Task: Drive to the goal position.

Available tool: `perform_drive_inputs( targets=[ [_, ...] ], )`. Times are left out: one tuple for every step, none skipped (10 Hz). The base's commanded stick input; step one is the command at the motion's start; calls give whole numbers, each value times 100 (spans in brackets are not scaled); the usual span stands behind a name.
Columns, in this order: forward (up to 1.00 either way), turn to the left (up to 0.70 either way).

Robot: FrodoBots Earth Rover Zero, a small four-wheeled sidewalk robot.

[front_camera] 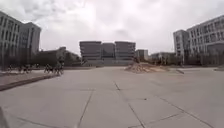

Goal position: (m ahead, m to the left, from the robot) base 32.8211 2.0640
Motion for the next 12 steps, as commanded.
perform_drive_inputs(
  targets=[
    [70, 0],
    [70, 0],
    [70, 0],
    [70, 0],
    [70, 0],
    [70, 0],
    [70, 0],
    [70, 4],
    [70, 10],
    [70, 8],
    [70, 0],
    [70, 5]
  ],
)
